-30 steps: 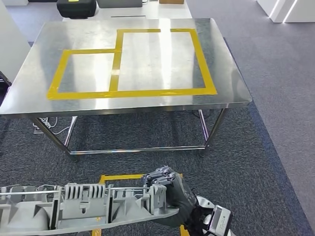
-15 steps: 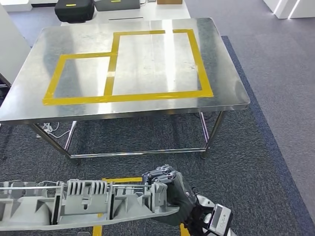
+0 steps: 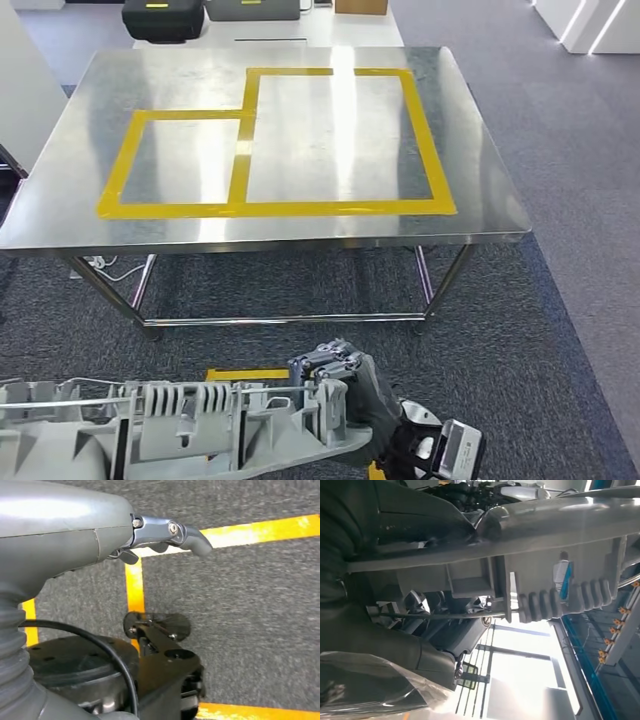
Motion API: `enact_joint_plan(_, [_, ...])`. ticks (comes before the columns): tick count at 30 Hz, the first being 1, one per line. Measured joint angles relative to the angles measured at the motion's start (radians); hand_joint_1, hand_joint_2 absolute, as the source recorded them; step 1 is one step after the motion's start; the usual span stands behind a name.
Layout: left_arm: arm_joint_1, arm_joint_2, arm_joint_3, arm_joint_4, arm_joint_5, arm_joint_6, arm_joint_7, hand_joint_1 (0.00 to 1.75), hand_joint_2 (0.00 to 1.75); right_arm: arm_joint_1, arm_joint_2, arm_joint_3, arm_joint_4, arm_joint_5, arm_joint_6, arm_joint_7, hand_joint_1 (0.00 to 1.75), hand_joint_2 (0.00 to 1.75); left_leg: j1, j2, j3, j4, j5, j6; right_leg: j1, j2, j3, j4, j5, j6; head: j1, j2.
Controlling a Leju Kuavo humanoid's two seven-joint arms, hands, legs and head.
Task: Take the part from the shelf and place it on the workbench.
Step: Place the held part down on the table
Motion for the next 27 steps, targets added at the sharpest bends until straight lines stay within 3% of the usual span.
enact_joint_plan(1, [-0.001,0.0,0.0,0.0,0.0,0.001,0.0,0.0,1.75,0.002,0.0,0.0,0.0,0.0,-0.001,0.001,1.75,1.75,-0.001,0.0,0.004,0.0,-0.004,0.002,0.0,0.0,-0.045,0.065,-0.013,0.0,0.001,0.0])
enact_joint_plan(2, [-0.001,0.0,0.0,0.0,-0.001,0.002,0.0,0.0,1.75,0.006,-0.002,-0.001,0.0,-0.004,-0.001,0.002,1.75,1.75,-0.003,-0.001,0.009,0.0,-0.009,0.004,0.0,0.0,-0.076,0.1,-0.007,0.0,0.002,0.0])
enact_joint_plan(3, [0.0,0.0,0.0,0.0,-0.003,0.003,0.0,0.0,1.75,0.009,-0.003,-0.003,0.0,-0.013,0.003,0.001,1.75,1.75,-0.003,-0.003,0.017,0.0,-0.015,0.004,0.0,0.0,-0.089,0.096,0.019,-0.002,0.002,0.0])
enact_joint_plan(5, [0.0,-0.004,0.001,0.0,-0.002,-0.013,-0.012,0.0,1.75,0.016,-0.004,-0.011,-0.012,-0.042,0.018,-0.001,1.75,1.75,-0.004,-0.006,0.036,0.0,-0.028,0.002,0.001,0.0,-0.059,-0.016,0.111,-0.009,0.003,0.0])
enact_joint_plan(7, [-0.022,-0.026,0.002,-0.006,0.014,-0.028,-0.013,0.0,1.75,0.011,-0.003,-0.02,-0.032,-0.081,0.051,0.011,1.75,1.75,-0.009,-0.009,0.048,0.002,-0.041,-0.005,0.005,-0.001,-0.012,-0.131,0.162,-0.017,0.002,0.0])
enact_joint_plan(8, [-0.053,-0.048,0.002,-0.012,0.03,-0.014,0.016,0.0,1.75,-0.003,0.002,-0.02,-0.038,-0.104,0.072,0.029,1.75,1.75,-0.01,-0.01,0.047,0.002,-0.043,-0.01,0.006,-0.001,0.001,-0.159,0.164,-0.021,0.0,0.0])
enact_joint_plan(11, [-0.172,-0.111,-0.008,-0.029,0.087,0.054,0.141,0.0,1.75,-0.059,0.034,-0.007,-0.031,-0.148,0.099,0.075,1.75,1.75,-0.009,-0.011,0.043,0.0,-0.047,-0.027,0.005,0.0,0.014,-0.176,0.155,-0.031,-0.002,0.0])
enact_joint_plan(13, [-0.212,-0.123,-0.018,-0.039,0.12,0.057,0.144,0.0,1.75,-0.08,0.053,0.001,-0.024,-0.159,0.094,0.075,1.75,1.75,-0.007,-0.009,0.034,0.041,-0.071,-0.039,0.0,0.0,0.031,-0.187,0.151,-0.043,-0.006,0.0])
enact_joint_plan(14, [-0.218,-0.125,-0.022,-0.043,0.134,0.054,0.135,0.0,1.75,-0.086,0.058,0.004,-0.021,-0.164,0.093,0.07,1.75,1.75,-0.005,-0.008,0.011,0.093,-0.094,-0.044,-0.002,-0.001,0.039,-0.189,0.148,-0.047,-0.008,0.0])
enact_joint_plan(16, [-0.219,-0.126,-0.031,-0.045,0.158,0.048,0.119,0.0,1.75,-0.095,0.062,0.009,-0.018,-0.172,0.095,0.063,1.75,1.75,-0.002,-0.008,-0.069,0.228,-0.14,-0.051,-0.002,0.001,0.051,-0.19,0.138,-0.052,-0.011,0.0])
enact_joint_plan(17, [-0.218,-0.126,-0.035,-0.046,0.167,0.046,0.114,0.0,1.75,-0.097,0.063,0.011,-0.016,-0.174,0.096,0.061,1.75,1.75,-0.001,-0.008,-0.104,0.275,-0.145,-0.053,-0.002,0.001,0.056,-0.19,0.132,-0.052,-0.011,0.0])
enact_joint_plan(18, [-0.216,-0.126,-0.038,-0.046,0.175,0.046,0.111,0.0,1.75,-0.098,0.063,0.013,-0.014,-0.175,0.097,0.059,1.75,1.75,0.0,-0.007,-0.123,0.286,-0.129,-0.054,-0.002,0.002,0.064,-0.189,0.126,-0.051,-0.011,0.0])
enact_joint_plan(19, [-0.216,-0.126,-0.04,-0.047,0.182,0.046,0.108,0.0,1.75,-0.098,0.063,0.015,-0.011,-0.175,0.098,0.057,1.75,1.75,0.0,-0.007,-0.124,0.26,-0.092,-0.053,-0.002,0.002,0.074,-0.189,0.118,-0.049,-0.011,0.0])
enact_joint_plan(21, [-0.214,-0.125,-0.047,-0.048,0.192,0.043,0.104,0.0,1.75,-0.099,0.063,0.02,-0.008,-0.174,0.099,0.049,1.75,1.75,-0.001,-0.006,-0.088,0.136,0.005,-0.046,-0.002,0.001,0.094,-0.19,0.102,-0.043,-0.01,0.0])
enact_joint_plan(22, [-0.214,-0.125,-0.052,-0.049,0.198,0.036,0.098,0.0,1.75,-0.101,0.064,0.021,-0.006,-0.175,0.101,0.045,1.75,1.75,-0.003,-0.006,-0.067,0.078,0.035,-0.042,0.0,0.001,0.101,-0.19,0.094,-0.038,-0.01,0.0])
enact_joint_plan(24, [-0.215,-0.125,-0.072,-0.059,0.22,0.006,0.091,0.0,1.75,-0.106,0.064,0.025,-0.003,-0.174,0.108,0.038,1.75,1.75,-0.007,-0.004,-0.049,0.026,0.042,-0.032,0.002,0.001,0.102,-0.191,0.087,-0.028,-0.008,0.0])
enact_joint_plan(27, [-0.213,-0.126,-0.132,-0.109,0.299,-0.007,0.128,0.0,1.75,-0.112,0.064,0.03,0.0,-0.17,0.122,0.037,1.75,1.75,-0.006,-0.004,-0.041,0.01,0.03,-0.016,0.002,0.0,0.103,-0.192,0.077,-0.011,-0.008,0.0])
